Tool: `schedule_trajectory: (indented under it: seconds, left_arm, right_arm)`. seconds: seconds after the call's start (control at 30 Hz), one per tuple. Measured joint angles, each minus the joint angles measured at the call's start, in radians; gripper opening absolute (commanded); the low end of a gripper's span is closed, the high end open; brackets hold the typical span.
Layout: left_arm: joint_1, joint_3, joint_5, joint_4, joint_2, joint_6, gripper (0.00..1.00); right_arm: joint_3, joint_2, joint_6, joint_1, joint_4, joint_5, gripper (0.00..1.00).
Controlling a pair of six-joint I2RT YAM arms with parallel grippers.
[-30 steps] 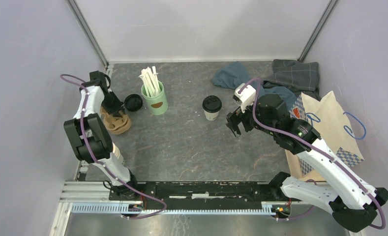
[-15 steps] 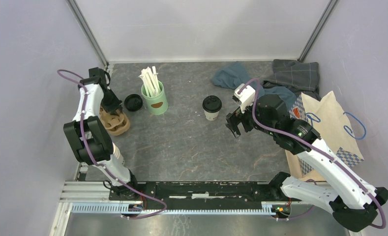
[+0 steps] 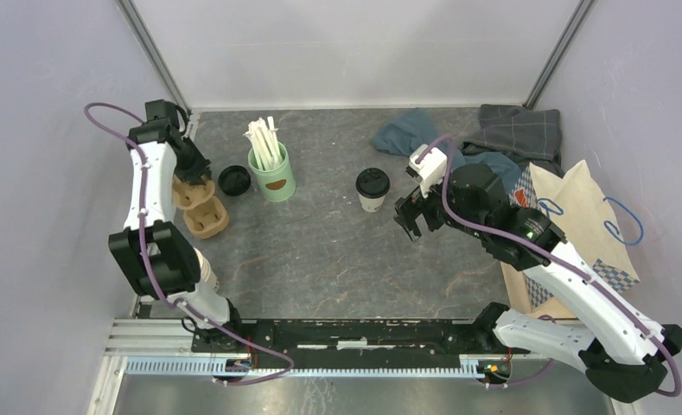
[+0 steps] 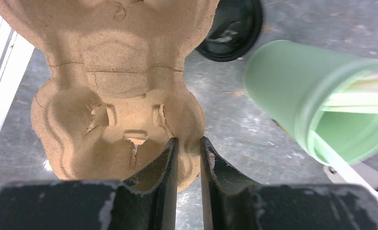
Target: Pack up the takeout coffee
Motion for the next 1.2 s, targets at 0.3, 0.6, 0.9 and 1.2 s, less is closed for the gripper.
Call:
schedule_trajectory:
  seconds: [0.3, 0.6, 0.9, 1.2]
  left_arm:
    - [-0.171, 0.108, 0.175, 0.023, -0.132, -0.057, 0.02]
    - [-0.396, 0.082, 0.295, 0.098, -0.26, -0.108, 0.02]
    - [-0.422, 0.066, 0.352, 0.118, -0.404, -0.108, 0.02]
    - [-0.528, 0.069, 0.372, 0.119, -0.405, -0.108, 0.02]
  right_arm:
    - [0.286, 0.126, 0.029, 0.006, -0.109, 0.105, 0.98]
    - [0.549, 0.218, 0.141, -0.069, -0.339, 0.524, 0.98]
    - [0.329, 0.126, 0.153, -0.539, -0.434, 0.632, 0.98]
    - [0.144, 0.172, 0.122, -0.739, -0.4, 0.524, 0.65]
